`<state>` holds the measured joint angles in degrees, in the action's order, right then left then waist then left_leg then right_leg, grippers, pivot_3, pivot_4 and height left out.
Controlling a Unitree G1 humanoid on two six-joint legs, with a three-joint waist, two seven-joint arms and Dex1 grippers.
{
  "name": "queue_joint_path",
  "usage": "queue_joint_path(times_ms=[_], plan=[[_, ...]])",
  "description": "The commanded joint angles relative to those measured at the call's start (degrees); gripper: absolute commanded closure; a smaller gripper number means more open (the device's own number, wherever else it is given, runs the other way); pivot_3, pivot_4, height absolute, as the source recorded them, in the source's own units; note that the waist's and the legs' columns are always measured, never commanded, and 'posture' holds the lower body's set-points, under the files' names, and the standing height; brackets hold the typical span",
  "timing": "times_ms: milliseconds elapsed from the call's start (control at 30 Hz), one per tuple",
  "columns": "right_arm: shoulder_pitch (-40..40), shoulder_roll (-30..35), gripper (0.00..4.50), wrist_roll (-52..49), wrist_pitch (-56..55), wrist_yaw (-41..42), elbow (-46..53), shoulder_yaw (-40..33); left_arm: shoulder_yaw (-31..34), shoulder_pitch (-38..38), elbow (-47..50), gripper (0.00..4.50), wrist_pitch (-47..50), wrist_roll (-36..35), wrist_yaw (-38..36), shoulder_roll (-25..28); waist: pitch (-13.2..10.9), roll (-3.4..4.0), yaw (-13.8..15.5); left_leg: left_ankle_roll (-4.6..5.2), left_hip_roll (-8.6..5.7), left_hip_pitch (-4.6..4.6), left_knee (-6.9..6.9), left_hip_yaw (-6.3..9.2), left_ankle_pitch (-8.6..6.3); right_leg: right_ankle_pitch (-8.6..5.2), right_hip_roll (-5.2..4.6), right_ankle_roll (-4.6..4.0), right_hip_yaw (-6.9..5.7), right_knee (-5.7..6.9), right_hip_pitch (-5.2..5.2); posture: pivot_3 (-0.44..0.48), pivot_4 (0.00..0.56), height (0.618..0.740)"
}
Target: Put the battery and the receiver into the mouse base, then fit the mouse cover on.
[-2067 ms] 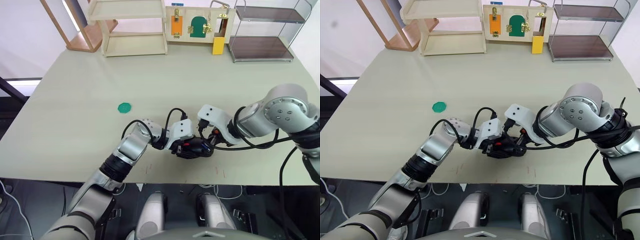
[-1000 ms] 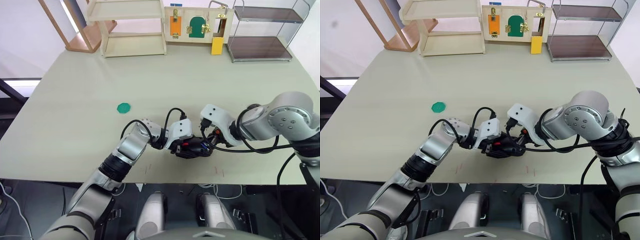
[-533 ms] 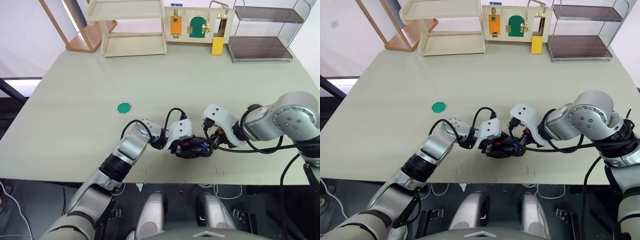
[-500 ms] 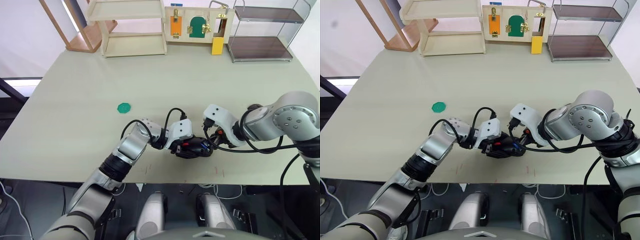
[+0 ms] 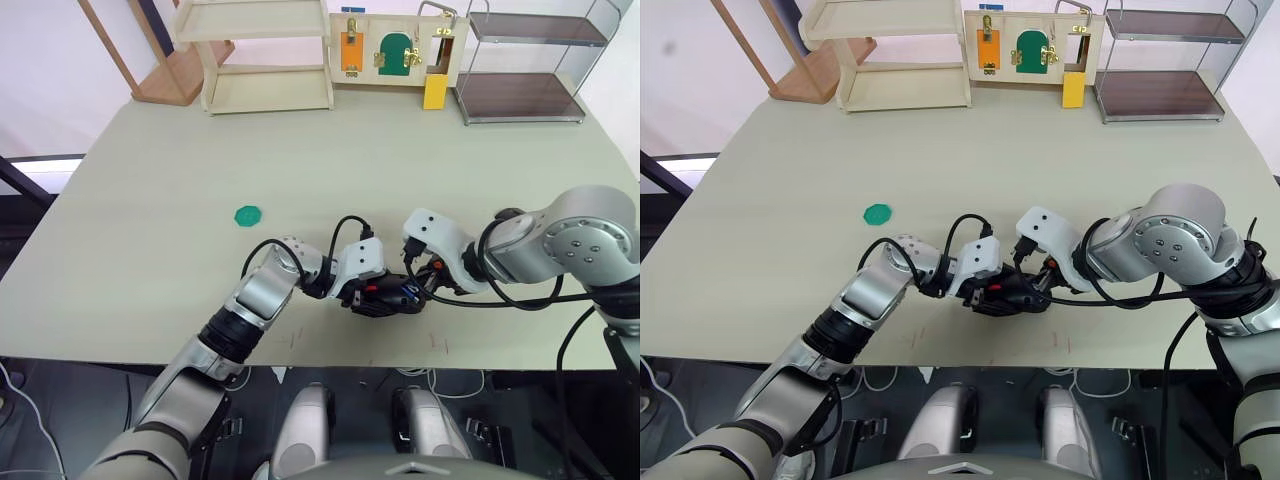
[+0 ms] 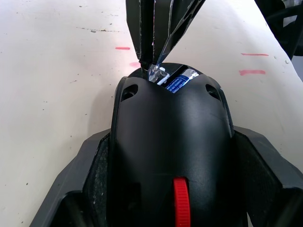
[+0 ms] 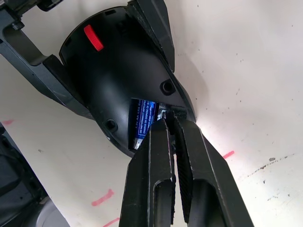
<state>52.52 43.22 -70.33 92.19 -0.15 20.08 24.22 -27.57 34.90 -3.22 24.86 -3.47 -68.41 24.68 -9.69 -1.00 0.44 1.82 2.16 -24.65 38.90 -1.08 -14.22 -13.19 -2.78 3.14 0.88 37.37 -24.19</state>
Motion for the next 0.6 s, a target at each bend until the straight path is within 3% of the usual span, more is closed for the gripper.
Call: queue_joint_path(times_ms=[33,600], plan=[[0.0,0.9,4.5,0.4,0.3,1.1,1.4,-0.7,-2.5,-0.7,-0.9,1.57,0.9,0.8,-1.4,0.3,0.0,0.0,0.0,0.0,0.0,0.0,0.0,0.0,0.0,0.0,0.0,0.0,0.0,0.0,0.0,0.0,0.15,0.74],[0.2,1.3,4.5,2.4,0.3,3.2,2.3,0.9,-2.6,-0.4,-1.2,1.57,0.7,0.8,-1.7,0.3,0.0,0.0,0.0,0.0,0.0,0.0,0.0,0.0,0.0,0.0,0.0,0.0,0.0,0.0,0.0,0.0,0.15,0.74]])
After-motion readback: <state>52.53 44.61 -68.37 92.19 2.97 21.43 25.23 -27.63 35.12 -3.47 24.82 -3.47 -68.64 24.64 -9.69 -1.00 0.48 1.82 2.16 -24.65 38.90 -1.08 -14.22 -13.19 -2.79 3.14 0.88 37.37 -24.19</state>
